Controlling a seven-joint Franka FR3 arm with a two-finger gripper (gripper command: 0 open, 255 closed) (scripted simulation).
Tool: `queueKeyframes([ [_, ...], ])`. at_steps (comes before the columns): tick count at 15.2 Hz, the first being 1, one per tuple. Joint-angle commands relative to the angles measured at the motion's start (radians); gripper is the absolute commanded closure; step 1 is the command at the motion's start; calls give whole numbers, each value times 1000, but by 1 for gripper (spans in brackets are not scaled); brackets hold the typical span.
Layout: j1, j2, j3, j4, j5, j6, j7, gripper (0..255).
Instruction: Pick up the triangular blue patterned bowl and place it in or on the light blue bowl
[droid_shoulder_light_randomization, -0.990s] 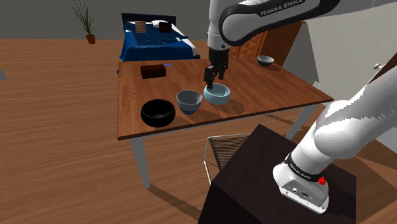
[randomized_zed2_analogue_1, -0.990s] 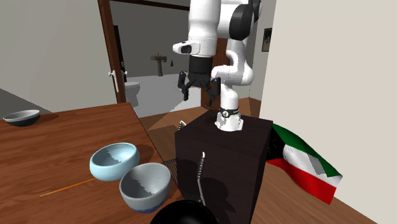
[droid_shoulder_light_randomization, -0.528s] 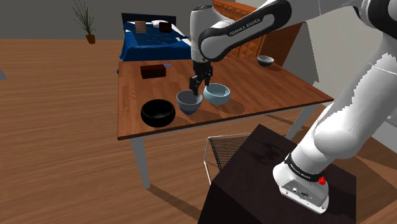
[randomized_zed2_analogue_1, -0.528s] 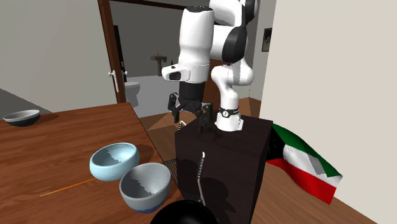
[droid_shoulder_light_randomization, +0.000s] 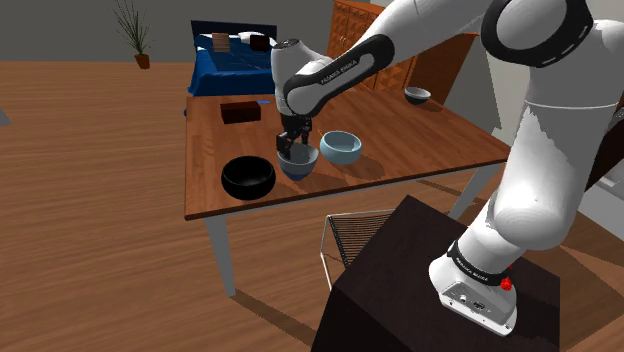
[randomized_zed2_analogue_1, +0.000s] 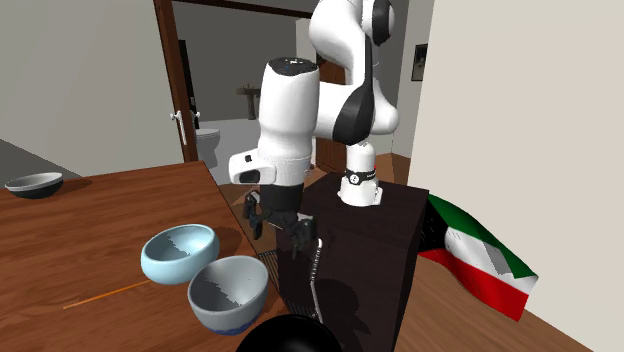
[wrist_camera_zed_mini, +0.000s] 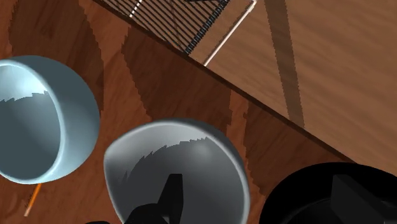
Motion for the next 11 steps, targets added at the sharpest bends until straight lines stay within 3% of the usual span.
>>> queueKeyframes([
  [1, 10, 81, -9, 67, -25, 9, 18, 0],
  [6, 35, 264, -33, 248, -63, 3, 39, 0],
  [11, 33, 302, -43, 238, -75, 51, 47, 0],
])
